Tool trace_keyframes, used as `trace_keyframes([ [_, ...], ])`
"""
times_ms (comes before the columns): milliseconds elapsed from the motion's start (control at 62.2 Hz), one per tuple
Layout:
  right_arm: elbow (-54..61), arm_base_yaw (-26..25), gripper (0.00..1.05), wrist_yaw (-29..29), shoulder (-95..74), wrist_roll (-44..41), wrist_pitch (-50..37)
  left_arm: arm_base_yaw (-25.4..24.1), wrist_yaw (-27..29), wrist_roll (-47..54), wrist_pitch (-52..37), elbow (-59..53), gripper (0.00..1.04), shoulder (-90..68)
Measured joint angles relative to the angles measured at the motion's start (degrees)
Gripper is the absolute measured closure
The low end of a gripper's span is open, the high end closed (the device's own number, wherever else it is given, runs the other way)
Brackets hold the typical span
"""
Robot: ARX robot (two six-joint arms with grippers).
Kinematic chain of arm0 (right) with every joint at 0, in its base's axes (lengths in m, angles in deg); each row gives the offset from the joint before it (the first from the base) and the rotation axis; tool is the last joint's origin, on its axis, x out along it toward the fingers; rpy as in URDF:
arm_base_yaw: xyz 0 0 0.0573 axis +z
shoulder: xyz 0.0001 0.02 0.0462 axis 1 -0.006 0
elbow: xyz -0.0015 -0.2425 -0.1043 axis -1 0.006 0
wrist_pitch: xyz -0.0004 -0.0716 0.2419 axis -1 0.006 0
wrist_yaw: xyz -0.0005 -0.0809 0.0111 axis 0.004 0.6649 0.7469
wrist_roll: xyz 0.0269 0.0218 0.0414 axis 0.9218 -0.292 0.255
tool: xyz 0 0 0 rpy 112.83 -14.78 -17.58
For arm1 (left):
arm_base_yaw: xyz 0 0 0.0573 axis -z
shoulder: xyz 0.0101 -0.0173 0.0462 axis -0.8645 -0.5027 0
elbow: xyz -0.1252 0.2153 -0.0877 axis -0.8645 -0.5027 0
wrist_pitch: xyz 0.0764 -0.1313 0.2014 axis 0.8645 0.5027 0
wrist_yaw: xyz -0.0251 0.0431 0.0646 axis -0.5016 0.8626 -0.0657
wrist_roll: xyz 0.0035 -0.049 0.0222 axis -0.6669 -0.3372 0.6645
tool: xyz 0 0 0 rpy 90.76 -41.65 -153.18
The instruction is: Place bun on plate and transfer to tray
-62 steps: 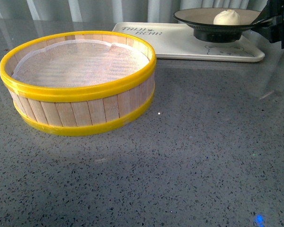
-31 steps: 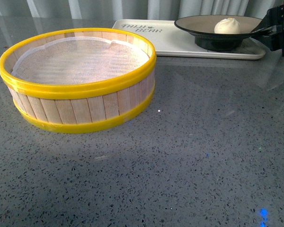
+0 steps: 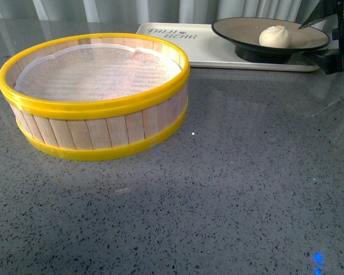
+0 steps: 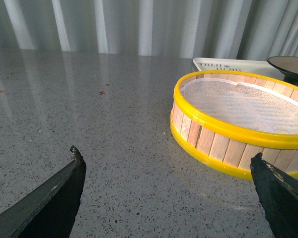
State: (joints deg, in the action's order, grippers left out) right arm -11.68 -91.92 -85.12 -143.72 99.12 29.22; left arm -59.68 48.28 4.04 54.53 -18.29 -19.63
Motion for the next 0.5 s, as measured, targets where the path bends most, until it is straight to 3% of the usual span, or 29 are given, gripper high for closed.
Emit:
trace_keyframes([
  [241, 1.25, -0.13, 0.07, -0.50, 1.25, 0.44, -1.03, 0.00, 0.00, 0.00, 0.00, 0.00, 0.07, 0.00],
  [498, 10.91, -1.81, 0.09, -0.85, 10.03, -0.48, -3.69, 0.00, 0.00, 0.00, 0.00, 0.00, 0.07, 0.00],
])
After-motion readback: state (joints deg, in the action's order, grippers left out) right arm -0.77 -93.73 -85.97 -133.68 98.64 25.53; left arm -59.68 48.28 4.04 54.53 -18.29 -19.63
